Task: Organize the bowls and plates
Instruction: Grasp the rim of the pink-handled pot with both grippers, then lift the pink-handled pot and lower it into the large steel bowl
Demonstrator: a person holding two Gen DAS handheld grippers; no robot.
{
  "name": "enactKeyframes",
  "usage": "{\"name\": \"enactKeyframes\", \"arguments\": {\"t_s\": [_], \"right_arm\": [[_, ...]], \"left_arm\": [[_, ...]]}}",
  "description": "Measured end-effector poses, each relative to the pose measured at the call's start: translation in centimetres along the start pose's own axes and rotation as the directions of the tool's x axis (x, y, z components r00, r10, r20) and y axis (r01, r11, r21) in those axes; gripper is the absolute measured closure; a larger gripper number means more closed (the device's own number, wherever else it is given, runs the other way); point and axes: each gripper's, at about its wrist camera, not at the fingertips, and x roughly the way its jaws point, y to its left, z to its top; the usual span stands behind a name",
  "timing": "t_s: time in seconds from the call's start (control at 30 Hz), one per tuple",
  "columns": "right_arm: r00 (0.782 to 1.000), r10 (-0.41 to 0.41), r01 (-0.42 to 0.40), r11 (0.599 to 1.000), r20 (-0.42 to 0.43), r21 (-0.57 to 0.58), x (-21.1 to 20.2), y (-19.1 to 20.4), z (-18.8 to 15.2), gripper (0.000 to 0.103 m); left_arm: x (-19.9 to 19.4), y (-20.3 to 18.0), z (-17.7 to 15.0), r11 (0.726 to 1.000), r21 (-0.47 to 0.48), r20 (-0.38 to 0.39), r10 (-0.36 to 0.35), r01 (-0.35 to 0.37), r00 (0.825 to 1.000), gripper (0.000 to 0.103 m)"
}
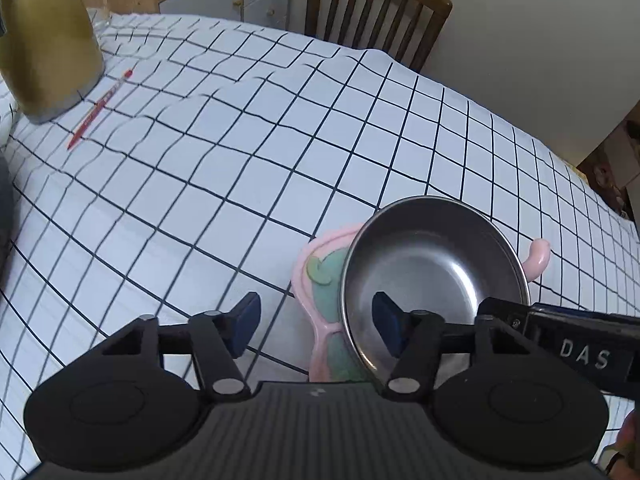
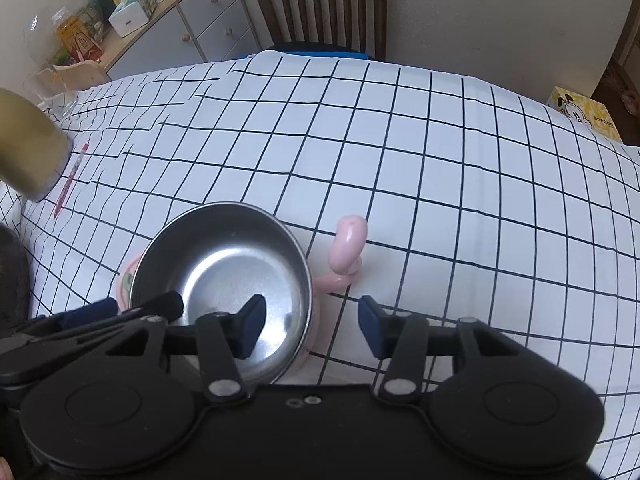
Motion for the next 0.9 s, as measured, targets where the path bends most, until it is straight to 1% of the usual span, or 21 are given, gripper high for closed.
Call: {"name": "enactKeyframes", "arguments": {"t_s": [0.07, 0.1, 0.13, 0.2, 0.23, 0.27, 0.3, 0.37, 0.5, 0.73, 0.9], "right_arm": [[1.000, -0.008, 0.008, 1.000, 0.001, -0.009, 0.1, 0.2, -0.1, 0.058], [1.000, -0.009, 0.009, 1.000, 0.001, -0.013, 0.1, 0.2, -0.2, 0.061], [1.000, -0.008, 0.008, 1.000, 0.000, -0.015, 0.1, 0.3, -0.2, 0.066], [1.000, -0.008, 0.008, 1.000, 0.002, -0.016, 0.1, 0.4, -0.2, 0.070], [1.000, -0.009, 0.009, 1.000, 0.006, -0.018, 0.0, 0.4, -0.2, 0.075], [1.000, -0.008, 0.008, 1.000, 0.008, -0.018, 0.0, 0.5, -0.2, 0.076], [1.000, -0.007, 0.007, 1.000, 0.005, -0.018, 0.1, 0.5, -0.2, 0.079], [1.000, 0.000, 0.000, 1.000, -0.002, -0.025, 0.3, 0.8, -0.3, 0.085], [0.999, -0.032, 0.032, 0.998, 0.010, -0.048, 0.4, 1.1, -0.4, 0.094], [0.998, -0.051, 0.052, 0.995, 0.021, -0.083, 0.1, 1.4, -0.8, 0.094], [0.998, -0.042, 0.046, 0.993, 0.044, -0.104, -1.2, 1.7, -1.2, 0.094]], "left_arm": [[0.1, 0.0, 0.1, 1.000, -0.010, -0.003, -0.005, 0.005, 1.000, 0.054], [0.0, 0.0, 0.1, 1.000, -0.013, -0.001, -0.003, 0.003, 1.000, 0.059], [0.1, 0.0, 0.2, 1.000, -0.015, 0.000, -0.001, 0.001, 1.000, 0.061], [0.2, -0.1, 0.1, 1.000, -0.018, -0.008, -0.001, 0.001, 1.000, 0.070], [0.2, -0.1, 0.1, 1.000, -0.022, -0.013, -0.004, 0.004, 1.000, 0.070], [0.2, -0.1, 0.1, 1.000, -0.021, -0.014, -0.004, 0.003, 1.000, 0.072], [0.2, -0.3, 0.0, 1.000, -0.015, -0.012, 0.002, -0.002, 1.000, 0.075], [0.2, -0.5, 0.0, 1.000, -0.003, -0.010, 0.010, -0.010, 1.000, 0.078], [0.1, -0.6, -0.1, 1.000, 0.005, -0.007, 0.022, -0.022, 1.000, 0.079], [-0.9, -0.8, -0.2, 0.999, 0.004, 0.006, 0.032, -0.032, 0.999, 0.080], [-2.5, -0.7, -0.5, 0.999, 0.005, 0.023, 0.044, -0.044, 0.999, 0.080]]}}
